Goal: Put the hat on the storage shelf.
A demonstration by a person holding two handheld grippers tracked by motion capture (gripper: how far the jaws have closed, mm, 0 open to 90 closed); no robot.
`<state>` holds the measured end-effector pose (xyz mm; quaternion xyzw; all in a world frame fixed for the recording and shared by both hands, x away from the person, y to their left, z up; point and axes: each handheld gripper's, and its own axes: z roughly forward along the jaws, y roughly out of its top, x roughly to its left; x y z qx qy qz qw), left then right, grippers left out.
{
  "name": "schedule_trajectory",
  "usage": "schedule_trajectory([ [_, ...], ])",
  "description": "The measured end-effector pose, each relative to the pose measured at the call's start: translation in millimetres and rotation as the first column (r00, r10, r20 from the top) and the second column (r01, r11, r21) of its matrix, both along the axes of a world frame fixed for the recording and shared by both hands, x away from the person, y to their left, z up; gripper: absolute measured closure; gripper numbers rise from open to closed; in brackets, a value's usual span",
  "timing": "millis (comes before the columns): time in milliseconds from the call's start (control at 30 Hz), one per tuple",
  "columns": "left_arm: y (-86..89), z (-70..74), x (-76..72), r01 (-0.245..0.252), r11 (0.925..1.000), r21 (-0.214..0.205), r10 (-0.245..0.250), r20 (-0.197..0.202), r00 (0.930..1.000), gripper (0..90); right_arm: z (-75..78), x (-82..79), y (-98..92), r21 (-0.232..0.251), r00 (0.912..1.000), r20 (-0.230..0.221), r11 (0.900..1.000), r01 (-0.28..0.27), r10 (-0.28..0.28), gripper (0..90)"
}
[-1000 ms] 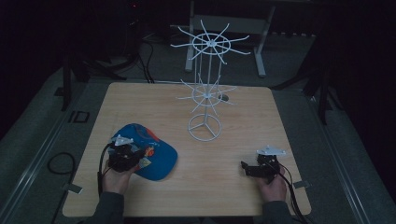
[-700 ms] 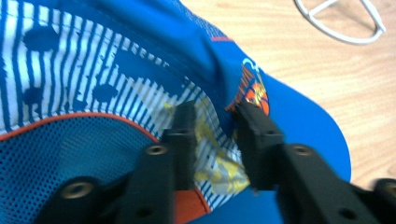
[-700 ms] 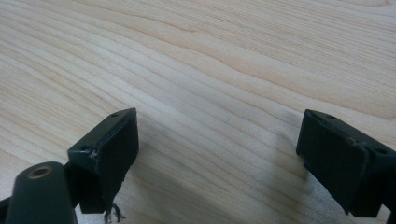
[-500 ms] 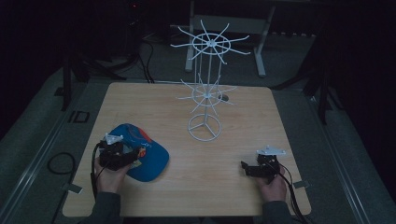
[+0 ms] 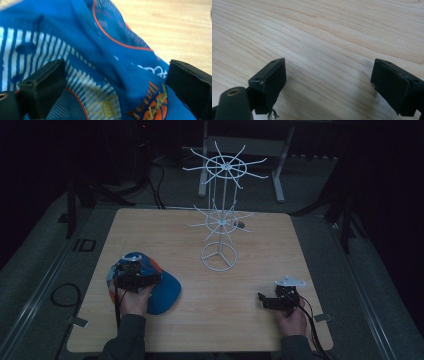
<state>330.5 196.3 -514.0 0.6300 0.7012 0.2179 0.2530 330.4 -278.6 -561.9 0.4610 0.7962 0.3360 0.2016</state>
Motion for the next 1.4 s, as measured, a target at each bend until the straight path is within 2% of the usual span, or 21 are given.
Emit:
schedule_trajectory([
  [67,0.2,-4.0,-0.7,0.012,0.9999,-0.009,-0.012,-0.006,0.9999,11.4,0.0,0.0,0.0,0.000,1.0000,0.000,1.0000,0.000,0.000,12.8],
  [100,0.4,-6.0,-1.0,0.025,0.9996,-0.015,-0.025,-0.015,0.9996,20.3,0.0,0.0,0.0,-0.001,1.0000,0.000,1.0000,0.000,0.000,12.7],
  [133,0.4,-8.0,-1.1,0.031,0.9995,-0.009,-0.031,-0.023,0.9993,24.0,0.0,0.0,0.0,0.000,1.0000,0.000,1.0000,0.000,0.000,12.8],
  [167,1.2,-9.3,-1.6,0.035,0.9993,-0.012,-0.036,-0.031,0.9989,32.0,0.0,0.0,0.0,0.000,1.0000,0.000,1.0000,0.000,0.000,12.7],
  [200,2.7,-10.8,-1.6,0.036,0.9990,-0.027,-0.037,-0.037,0.9986,38.6,0.0,0.0,0.0,0.000,1.0000,0.000,1.0000,0.000,0.000,12.7],
  [400,7.2,-17.3,-2.6,0.064,0.9973,-0.036,-0.066,-0.055,0.9963,69.2,0.0,0.0,0.0,0.000,1.0000,0.000,1.0000,0.000,0.000,12.7],
  [467,10.3,-18.9,-2.5,0.088,0.9949,-0.049,-0.091,-0.068,0.9936,79.4,0.0,0.0,0.0,-0.001,1.0000,0.000,1.0000,-0.001,0.001,12.8],
  [533,13.8,-17.9,-3.5,0.105,0.9920,-0.069,-0.109,-0.059,0.9922,87.0,0.0,0.0,0.0,-0.001,1.0000,0.000,1.0000,0.000,0.000,12.8],
  [700,19.2,-7.5,-6.4,0.170,0.9823,-0.079,-0.172,-0.015,0.9850,89.2,0.0,0.0,0.0,0.000,1.0000,0.000,1.0000,0.000,0.000,12.8],
  [833,24.0,2.7,-8.7,0.208,0.9738,-0.091,-0.205,0.041,0.9778,89.5,0.0,0.0,0.0,0.000,1.0000,0.000,1.0000,-0.001,0.001,12.8],
  [1167,27.9,25.5,-12.6,0.273,0.9586,-0.080,-0.259,0.152,0.9538,89.7,0.0,0.0,0.0,0.000,1.0000,0.000,1.0000,0.000,0.000,12.7],
  [1300,28.1,33.1,-14.2,0.296,0.9527,-0.069,-0.278,0.195,0.9406,89.7,0.0,0.0,0.0,0.000,1.0000,0.000,1.0000,0.000,0.000,12.7],
  [1400,28.4,39.4,-15.0,0.322,0.9448,-0.059,-0.300,0.237,0.9240,89.7,0.0,0.0,0.0,0.000,1.0000,0.000,1.0000,0.000,0.000,12.7],
])
